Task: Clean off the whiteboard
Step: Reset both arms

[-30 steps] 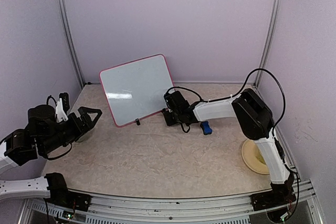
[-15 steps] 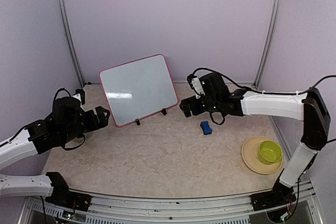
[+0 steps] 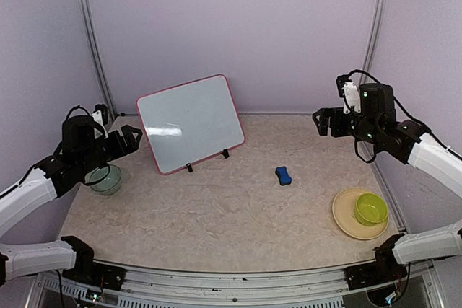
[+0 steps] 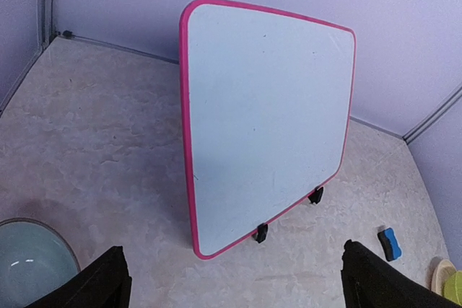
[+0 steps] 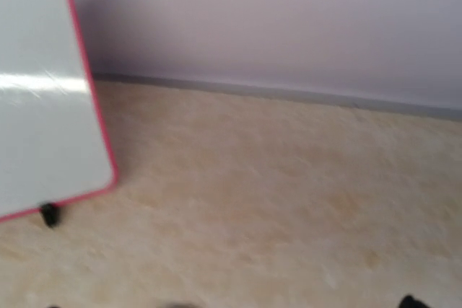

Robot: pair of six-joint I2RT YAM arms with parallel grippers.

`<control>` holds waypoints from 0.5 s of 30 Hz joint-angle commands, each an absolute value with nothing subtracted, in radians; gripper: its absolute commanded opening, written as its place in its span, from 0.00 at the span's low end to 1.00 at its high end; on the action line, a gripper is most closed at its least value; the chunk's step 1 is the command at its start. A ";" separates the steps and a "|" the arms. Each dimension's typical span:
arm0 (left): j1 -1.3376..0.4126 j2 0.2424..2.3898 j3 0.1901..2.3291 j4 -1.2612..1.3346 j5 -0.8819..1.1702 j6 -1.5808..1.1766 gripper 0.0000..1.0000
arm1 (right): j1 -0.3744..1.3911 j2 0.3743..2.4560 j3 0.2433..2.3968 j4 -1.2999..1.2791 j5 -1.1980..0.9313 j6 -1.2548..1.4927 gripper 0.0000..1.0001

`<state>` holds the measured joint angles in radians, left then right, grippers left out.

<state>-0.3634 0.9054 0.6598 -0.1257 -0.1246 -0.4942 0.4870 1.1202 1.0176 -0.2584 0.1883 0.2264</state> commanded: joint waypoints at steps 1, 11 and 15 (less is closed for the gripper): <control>-0.356 0.889 0.766 -0.118 -0.102 -0.454 0.99 | 0.485 1.067 1.004 -0.361 0.273 0.228 1.00; -0.356 0.866 0.816 -0.169 -0.105 -0.443 0.99 | 0.485 0.926 0.936 -0.319 0.360 0.197 1.00; -0.356 0.865 0.824 -0.179 -0.111 -0.441 0.99 | 0.485 0.912 0.934 -0.308 0.349 0.187 1.00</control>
